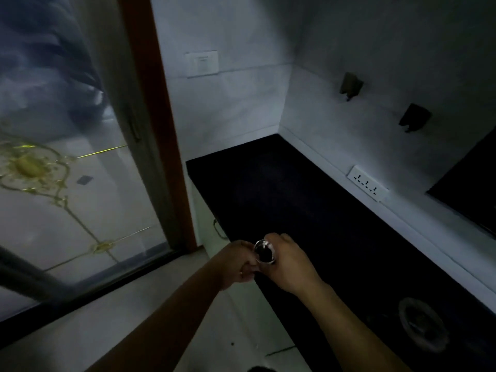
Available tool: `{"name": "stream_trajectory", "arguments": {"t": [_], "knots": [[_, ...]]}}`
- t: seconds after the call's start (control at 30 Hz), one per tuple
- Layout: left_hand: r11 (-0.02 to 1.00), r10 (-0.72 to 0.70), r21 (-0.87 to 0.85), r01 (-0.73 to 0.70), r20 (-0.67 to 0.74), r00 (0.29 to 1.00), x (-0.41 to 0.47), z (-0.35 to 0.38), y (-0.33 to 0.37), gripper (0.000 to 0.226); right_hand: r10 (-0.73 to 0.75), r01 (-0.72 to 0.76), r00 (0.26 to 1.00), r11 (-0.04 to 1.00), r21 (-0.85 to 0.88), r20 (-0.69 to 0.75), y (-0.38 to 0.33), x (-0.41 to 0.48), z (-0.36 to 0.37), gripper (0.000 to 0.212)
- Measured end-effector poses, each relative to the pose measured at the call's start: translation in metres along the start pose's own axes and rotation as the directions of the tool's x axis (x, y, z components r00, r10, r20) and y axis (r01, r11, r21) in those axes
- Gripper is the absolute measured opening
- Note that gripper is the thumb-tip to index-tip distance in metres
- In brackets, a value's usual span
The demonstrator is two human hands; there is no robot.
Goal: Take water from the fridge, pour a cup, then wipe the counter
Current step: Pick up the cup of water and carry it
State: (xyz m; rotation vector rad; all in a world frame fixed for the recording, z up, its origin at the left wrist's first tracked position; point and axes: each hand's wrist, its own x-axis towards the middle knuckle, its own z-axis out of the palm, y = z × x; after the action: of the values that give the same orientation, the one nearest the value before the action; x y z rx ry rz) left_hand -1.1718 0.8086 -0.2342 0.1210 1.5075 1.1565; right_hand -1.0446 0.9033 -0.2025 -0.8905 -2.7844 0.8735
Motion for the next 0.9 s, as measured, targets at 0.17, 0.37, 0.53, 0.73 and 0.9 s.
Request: {"name": "stream_trajectory", "arguments": {"t": [0.17,0.37,0.53,0.73,0.9], "knots": [[1.000,-0.022,-0.006,0.021,-0.033,0.999,0.058,-0.024,0.031,0.047,0.082,-0.083,0.997,0.996,-0.030,-0.011,0.002,0.066,0.016,0.038],[0.999,-0.032,0.020,0.034,-0.072,0.997,0.126,-0.040,0.063,0.039,0.087,-0.086,0.996,0.996,-0.025,0.031,0.031,0.149,0.041,0.038],[0.999,-0.029,-0.025,0.026,-0.133,0.991,0.183,-0.055,0.075,0.040,0.091,-0.087,0.993,0.994,-0.060,0.070,0.055,0.208,0.059,0.050],[0.992,0.030,0.128,-0.005,-0.192,0.981,0.231,-0.069,0.082,0.037,0.100,-0.090,0.984,0.993,-0.073,0.148,0.074,0.256,0.081,0.056],[0.948,0.083,0.316,-0.027,-0.167,0.983,0.266,-0.081,0.073,0.044,0.136,-0.127,0.977,0.990,-0.067,0.164,0.081,0.277,0.094,0.041]]}}
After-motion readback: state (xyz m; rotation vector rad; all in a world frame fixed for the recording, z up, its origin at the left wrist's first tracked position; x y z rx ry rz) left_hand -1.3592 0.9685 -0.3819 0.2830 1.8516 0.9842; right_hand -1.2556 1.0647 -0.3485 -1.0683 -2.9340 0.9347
